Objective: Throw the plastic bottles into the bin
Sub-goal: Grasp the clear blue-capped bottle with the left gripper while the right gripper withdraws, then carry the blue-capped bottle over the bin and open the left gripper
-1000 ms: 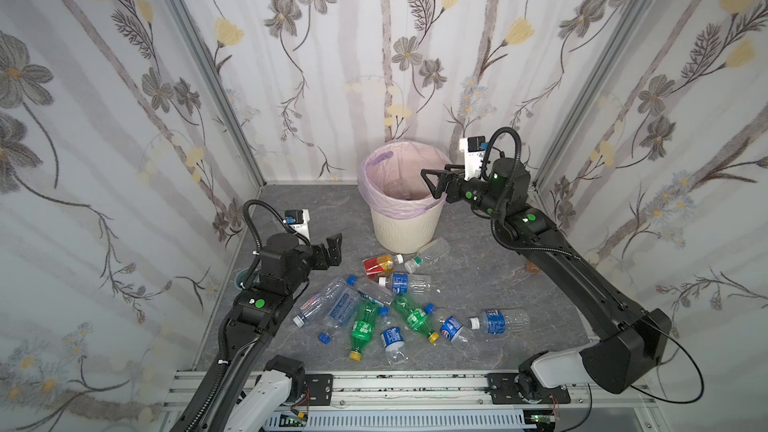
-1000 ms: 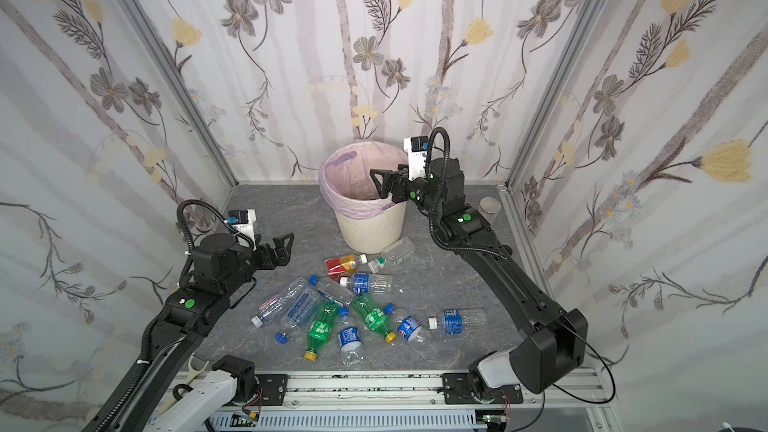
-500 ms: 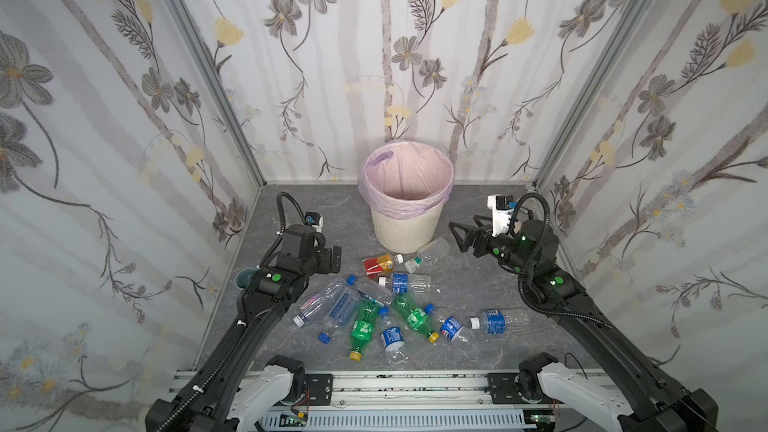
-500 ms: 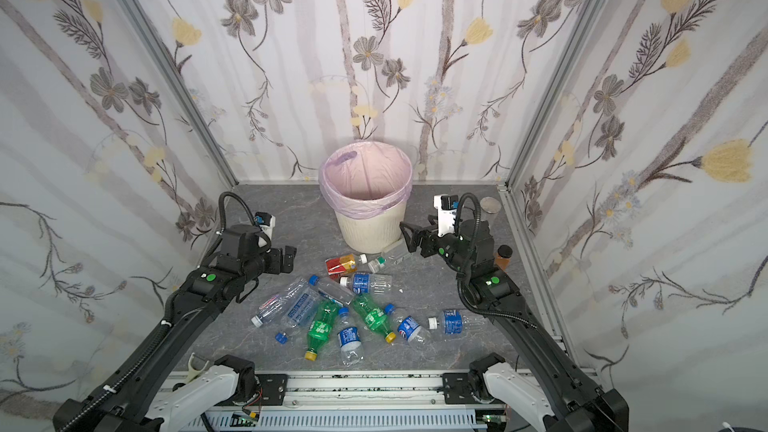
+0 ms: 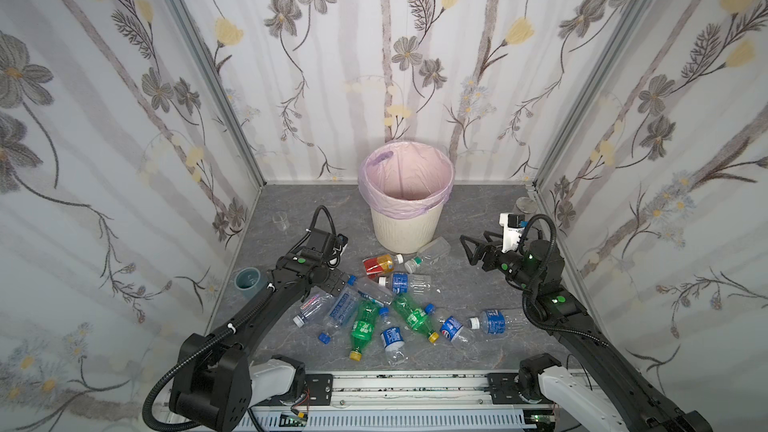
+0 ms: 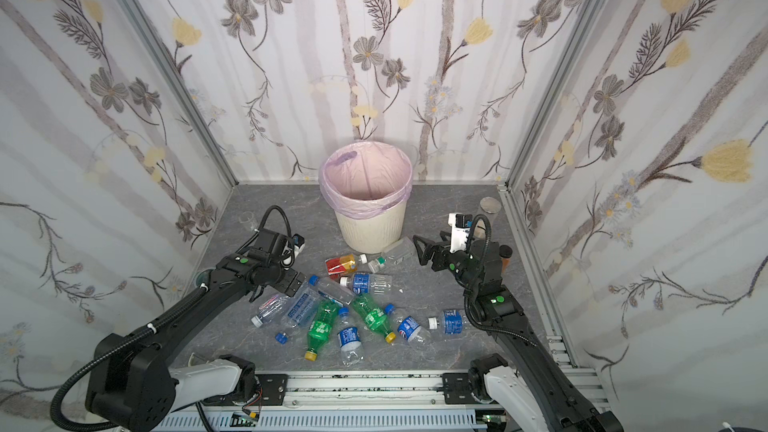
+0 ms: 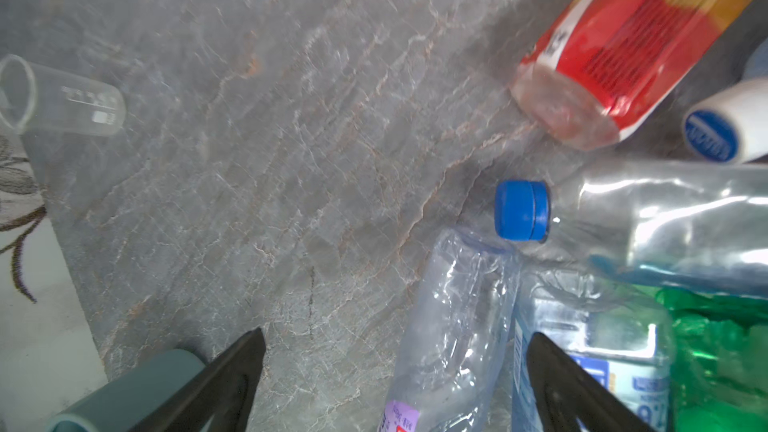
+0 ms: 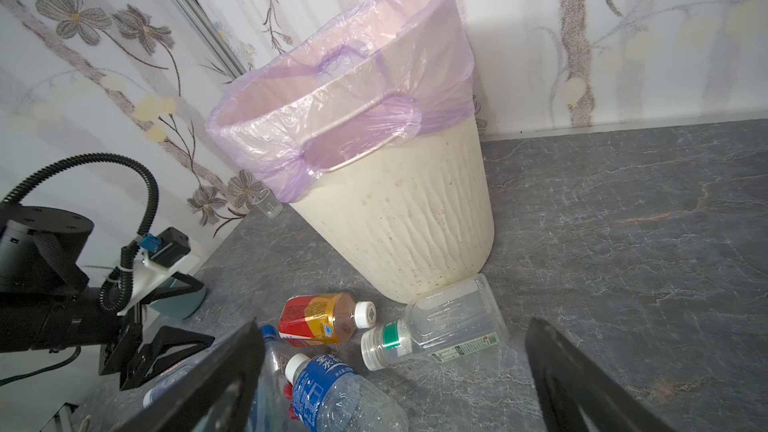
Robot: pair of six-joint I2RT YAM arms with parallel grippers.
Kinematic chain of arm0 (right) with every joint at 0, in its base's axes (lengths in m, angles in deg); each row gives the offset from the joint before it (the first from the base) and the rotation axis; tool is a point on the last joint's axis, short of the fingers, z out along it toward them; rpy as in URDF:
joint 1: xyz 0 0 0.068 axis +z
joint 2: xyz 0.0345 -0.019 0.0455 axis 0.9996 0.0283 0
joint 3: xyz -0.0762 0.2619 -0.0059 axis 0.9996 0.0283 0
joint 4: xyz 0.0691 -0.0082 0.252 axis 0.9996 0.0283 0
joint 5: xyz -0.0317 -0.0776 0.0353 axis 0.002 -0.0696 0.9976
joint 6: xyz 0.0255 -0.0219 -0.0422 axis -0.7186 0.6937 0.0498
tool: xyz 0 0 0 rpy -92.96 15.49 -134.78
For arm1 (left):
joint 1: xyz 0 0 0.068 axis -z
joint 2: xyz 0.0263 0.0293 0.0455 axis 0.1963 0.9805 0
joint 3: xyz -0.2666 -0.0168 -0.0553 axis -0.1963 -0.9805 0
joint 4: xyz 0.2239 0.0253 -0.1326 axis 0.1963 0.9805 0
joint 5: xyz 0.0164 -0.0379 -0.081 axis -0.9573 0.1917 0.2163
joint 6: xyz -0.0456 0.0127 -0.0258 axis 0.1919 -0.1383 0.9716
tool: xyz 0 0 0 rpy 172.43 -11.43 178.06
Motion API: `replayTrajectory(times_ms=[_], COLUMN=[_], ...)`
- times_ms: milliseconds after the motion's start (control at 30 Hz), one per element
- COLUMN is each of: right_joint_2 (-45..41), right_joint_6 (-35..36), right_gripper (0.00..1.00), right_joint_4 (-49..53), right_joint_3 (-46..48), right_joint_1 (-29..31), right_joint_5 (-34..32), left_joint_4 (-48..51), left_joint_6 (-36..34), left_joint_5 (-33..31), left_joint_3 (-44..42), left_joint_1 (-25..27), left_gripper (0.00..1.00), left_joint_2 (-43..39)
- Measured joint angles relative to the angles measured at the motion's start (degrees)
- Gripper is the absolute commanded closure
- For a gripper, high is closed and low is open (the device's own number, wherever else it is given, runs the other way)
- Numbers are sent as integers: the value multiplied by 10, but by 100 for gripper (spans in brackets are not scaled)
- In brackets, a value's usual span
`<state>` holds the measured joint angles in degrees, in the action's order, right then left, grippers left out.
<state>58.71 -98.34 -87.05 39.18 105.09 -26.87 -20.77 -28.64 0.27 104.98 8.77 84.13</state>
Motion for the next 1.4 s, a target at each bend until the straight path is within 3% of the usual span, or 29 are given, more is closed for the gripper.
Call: replayTrajectory(times_ms=[433, 533, 633, 767, 967, 1400], right_joint_2=[3, 2, 0, -6, -9, 19], right_joint_6=[7, 11, 14, 21, 23, 23], right_gripper=[2, 2, 2, 2, 2, 4], right_joint_4=[-14, -14, -13, -10, -5, 21], right_joint_3=[6, 6, 6, 6, 6, 18], right_joint_1=[-12, -14, -17, -22, -24, -25], right_joint_5=[4, 5, 6, 6, 4, -5], left_joint_4=[9, 9, 13, 15, 2, -42], left_joint_6=[-15, -14, -11, 1, 2, 71], left_joint_5=[9, 5, 2, -1, -16, -29], left_joint_3=[-2, 17, 46, 59, 48, 105], left_joint_1=[8, 12, 12, 12, 10, -12], left_gripper=[18, 28, 48, 53, 55, 55], left_joint_2=[125, 178, 220, 239, 173, -155])
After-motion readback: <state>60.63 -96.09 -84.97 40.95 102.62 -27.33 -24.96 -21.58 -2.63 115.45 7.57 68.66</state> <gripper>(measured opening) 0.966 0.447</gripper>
